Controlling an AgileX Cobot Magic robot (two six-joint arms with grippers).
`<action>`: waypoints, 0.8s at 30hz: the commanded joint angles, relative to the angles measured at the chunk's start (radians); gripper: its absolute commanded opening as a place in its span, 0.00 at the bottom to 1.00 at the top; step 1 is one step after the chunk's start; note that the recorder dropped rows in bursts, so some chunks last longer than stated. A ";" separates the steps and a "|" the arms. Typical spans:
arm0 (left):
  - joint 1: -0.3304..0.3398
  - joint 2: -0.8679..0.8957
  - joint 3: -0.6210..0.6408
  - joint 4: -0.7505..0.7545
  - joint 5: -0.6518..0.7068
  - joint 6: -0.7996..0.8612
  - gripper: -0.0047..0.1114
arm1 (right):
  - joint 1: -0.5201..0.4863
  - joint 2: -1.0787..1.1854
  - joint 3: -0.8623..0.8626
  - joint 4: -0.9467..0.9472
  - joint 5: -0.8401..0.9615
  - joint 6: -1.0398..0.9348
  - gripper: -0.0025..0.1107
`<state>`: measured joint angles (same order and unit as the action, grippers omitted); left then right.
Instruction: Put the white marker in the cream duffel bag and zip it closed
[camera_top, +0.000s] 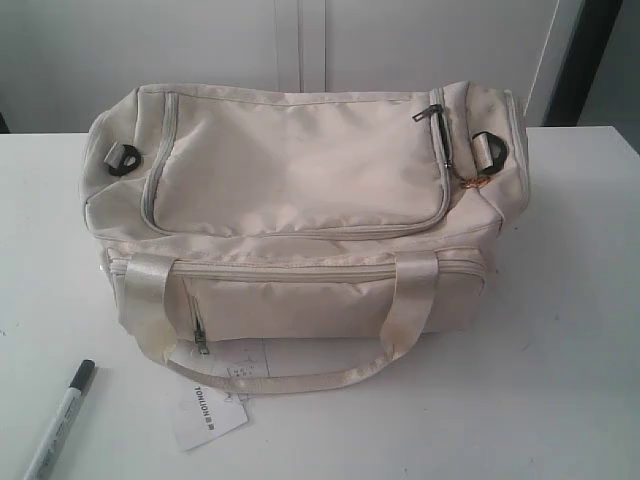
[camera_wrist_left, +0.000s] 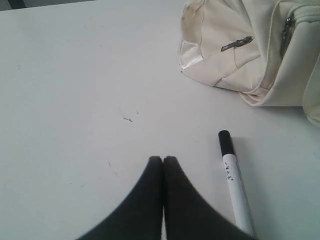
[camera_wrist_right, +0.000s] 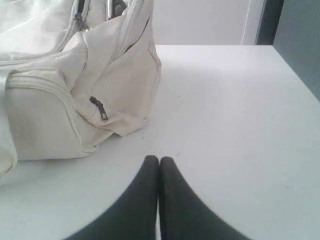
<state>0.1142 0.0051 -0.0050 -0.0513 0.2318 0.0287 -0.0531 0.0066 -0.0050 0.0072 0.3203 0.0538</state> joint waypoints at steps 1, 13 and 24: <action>0.002 -0.005 0.005 -0.008 0.002 0.005 0.04 | -0.007 -0.007 0.005 -0.019 -0.067 -0.034 0.02; 0.002 -0.005 0.005 -0.008 0.000 0.005 0.04 | -0.007 -0.007 0.005 -0.019 -0.258 -0.032 0.02; 0.002 -0.005 0.005 -0.008 -0.078 0.005 0.04 | -0.007 -0.007 0.005 0.046 -0.672 0.262 0.02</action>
<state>0.1142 0.0051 -0.0050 -0.0513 0.1988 0.0325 -0.0531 0.0062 -0.0050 0.0288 -0.2778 0.1861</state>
